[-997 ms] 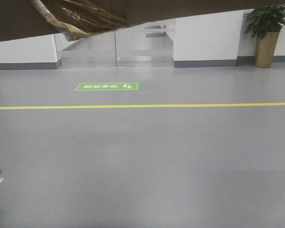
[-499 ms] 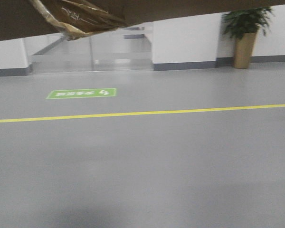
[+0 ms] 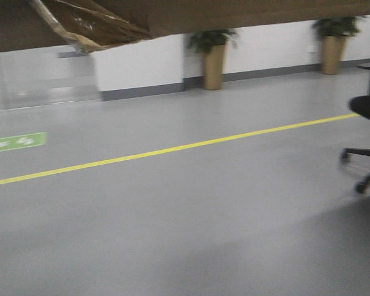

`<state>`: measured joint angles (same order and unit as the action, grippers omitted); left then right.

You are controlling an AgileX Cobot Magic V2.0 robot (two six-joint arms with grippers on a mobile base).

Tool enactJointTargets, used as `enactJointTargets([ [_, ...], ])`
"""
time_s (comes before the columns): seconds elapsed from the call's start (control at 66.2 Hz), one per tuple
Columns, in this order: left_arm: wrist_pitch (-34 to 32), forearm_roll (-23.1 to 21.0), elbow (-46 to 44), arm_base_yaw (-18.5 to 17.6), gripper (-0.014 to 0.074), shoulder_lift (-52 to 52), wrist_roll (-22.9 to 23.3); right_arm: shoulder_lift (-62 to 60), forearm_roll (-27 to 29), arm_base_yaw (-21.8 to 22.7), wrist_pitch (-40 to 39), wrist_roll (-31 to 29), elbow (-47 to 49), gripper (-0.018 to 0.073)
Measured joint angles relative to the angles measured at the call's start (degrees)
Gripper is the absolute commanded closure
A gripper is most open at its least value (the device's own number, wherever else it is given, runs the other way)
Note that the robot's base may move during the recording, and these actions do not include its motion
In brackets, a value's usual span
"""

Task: Grab carton from right shelf to conveyor
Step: 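Carry the carton with both grippers to the red-framed conveyor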

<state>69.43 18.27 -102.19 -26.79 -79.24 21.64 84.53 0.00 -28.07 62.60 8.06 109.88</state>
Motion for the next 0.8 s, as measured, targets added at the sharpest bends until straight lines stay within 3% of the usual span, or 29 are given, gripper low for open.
enactJointTargets([
  [0.801,-0.75,8.16,0.00,-0.47,0.0610,0.00,0.00,0.38,0.90,0.00,-2.11,-0.05,0.00,0.0627],
])
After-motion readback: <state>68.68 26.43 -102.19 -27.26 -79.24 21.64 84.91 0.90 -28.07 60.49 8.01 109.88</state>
